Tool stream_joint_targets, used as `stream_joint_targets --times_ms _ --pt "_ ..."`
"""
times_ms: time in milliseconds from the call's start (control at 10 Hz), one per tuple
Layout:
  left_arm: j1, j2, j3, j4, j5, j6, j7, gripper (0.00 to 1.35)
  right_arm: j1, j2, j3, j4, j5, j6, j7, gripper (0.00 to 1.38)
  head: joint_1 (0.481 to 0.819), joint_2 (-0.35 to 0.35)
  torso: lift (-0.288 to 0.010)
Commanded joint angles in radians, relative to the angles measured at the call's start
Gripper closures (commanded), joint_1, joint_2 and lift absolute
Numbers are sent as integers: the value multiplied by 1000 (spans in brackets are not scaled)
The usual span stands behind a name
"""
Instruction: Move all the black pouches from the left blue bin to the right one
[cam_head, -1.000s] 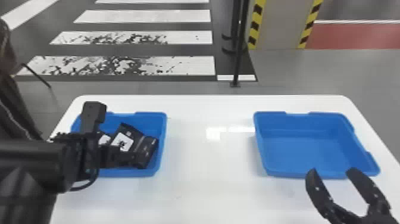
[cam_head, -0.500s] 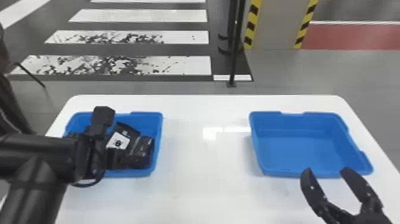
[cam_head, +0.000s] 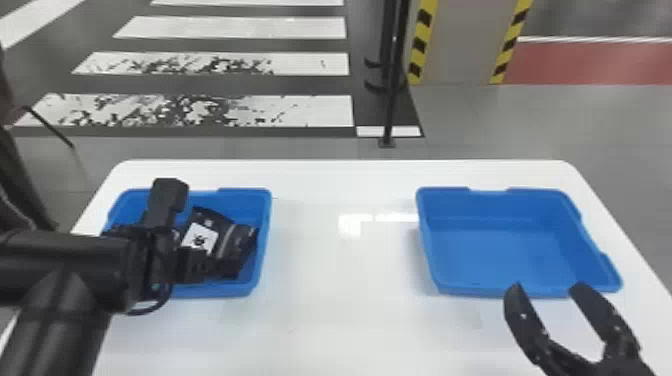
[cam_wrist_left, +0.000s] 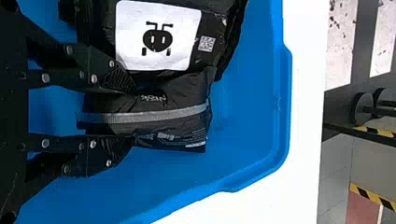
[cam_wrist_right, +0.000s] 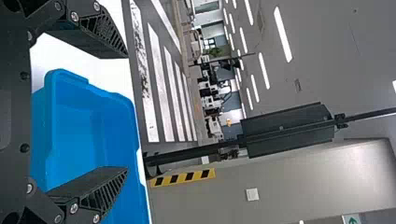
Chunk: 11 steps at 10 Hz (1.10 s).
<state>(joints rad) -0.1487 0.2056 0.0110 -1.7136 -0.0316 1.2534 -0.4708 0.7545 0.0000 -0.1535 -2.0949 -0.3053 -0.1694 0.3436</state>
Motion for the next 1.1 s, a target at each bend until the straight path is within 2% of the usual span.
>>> stream_joint_targets --times_ms 0,200,500,600,800,1000 --pt "41 -2 19 -60 -2 -24 -3 1211 1 1 0 -2 -4 0 2 176 695 10 -140" --pt "129 -2 43 -227 10 15 -9 1211 4 1 0 -10 -4 0 2 177 695 14 -140" --pt "266 0 65 -443 58 3 -23 1211 1 -2 20 -27 -18 15 9 177 695 5 -140" --pt "313 2 61 -516 89 -19 -28 1211 -8 -11 40 -44 -48 64 26 177 695 1 -140" --pt "370 3 33 -609 147 -51 -34 1211 -72 -35 72 -56 -129 260 114 177 695 -6 -140" --pt "389 0 -7 -629 193 -93 -38 1211 -151 -54 116 -59 -219 434 172 177 695 7 -140"
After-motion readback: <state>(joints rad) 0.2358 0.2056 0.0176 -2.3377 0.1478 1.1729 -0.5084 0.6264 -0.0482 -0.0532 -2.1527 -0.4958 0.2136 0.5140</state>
